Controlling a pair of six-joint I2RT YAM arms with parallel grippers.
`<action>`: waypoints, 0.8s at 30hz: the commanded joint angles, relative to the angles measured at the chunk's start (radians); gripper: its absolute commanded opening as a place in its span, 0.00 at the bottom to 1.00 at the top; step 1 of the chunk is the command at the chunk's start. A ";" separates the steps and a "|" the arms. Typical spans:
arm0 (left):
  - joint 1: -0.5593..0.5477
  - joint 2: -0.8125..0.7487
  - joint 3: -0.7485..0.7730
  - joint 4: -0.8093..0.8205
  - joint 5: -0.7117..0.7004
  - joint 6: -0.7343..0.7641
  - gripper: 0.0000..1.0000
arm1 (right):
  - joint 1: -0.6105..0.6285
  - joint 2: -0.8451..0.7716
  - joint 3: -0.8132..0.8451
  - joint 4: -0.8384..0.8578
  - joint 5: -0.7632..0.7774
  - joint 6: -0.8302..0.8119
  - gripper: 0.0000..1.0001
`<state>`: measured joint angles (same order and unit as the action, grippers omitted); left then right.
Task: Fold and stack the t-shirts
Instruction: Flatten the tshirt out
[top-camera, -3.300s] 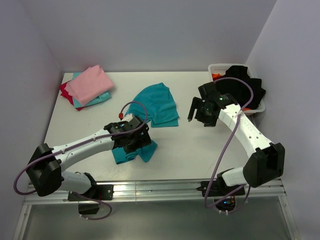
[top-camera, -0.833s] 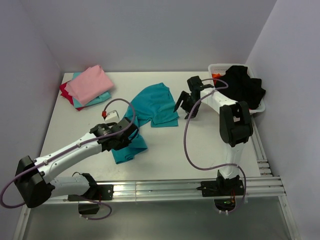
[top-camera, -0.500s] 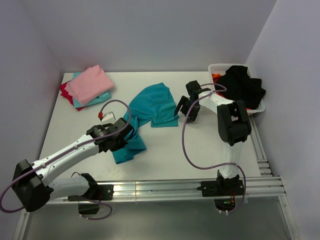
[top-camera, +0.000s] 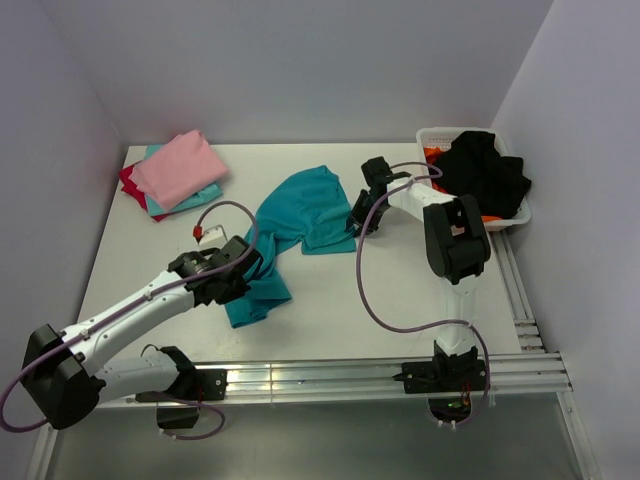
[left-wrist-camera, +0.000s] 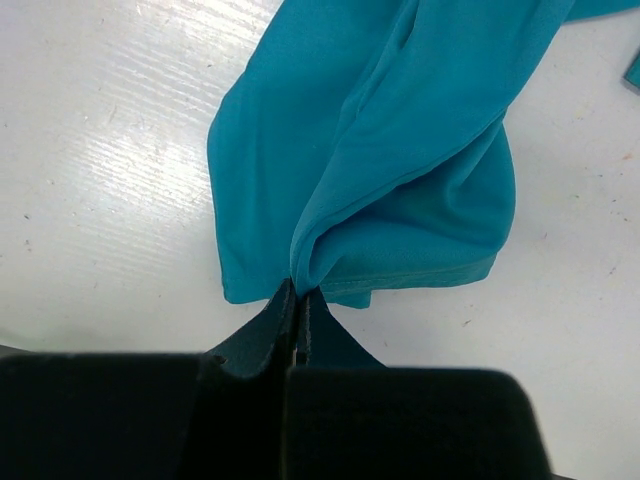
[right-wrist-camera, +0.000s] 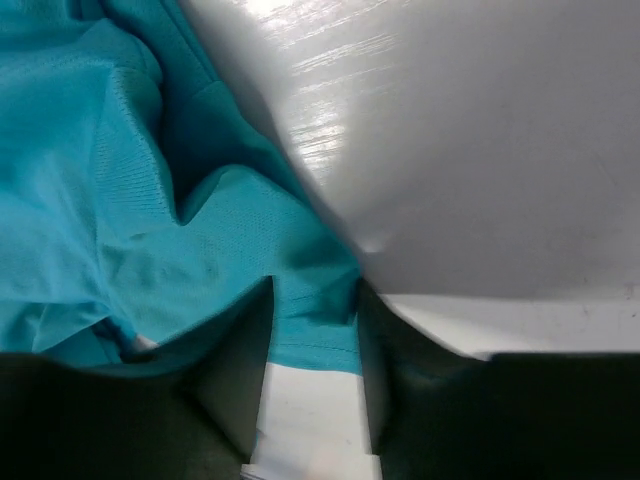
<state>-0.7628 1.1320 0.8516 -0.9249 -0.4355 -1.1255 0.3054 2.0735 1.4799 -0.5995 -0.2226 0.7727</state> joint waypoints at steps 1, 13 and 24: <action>0.020 -0.041 -0.006 0.011 0.001 0.033 0.00 | 0.009 0.016 0.031 0.010 0.020 0.008 0.37; 0.056 -0.043 -0.022 0.050 0.023 0.070 0.00 | 0.009 -0.029 -0.018 -0.019 0.032 -0.038 0.08; 0.066 -0.037 -0.023 0.067 0.032 0.090 0.00 | 0.009 -0.072 -0.047 -0.042 0.057 -0.065 0.23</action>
<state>-0.7033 1.1004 0.8238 -0.8764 -0.4065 -1.0580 0.3065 2.0556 1.4452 -0.6205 -0.1982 0.7242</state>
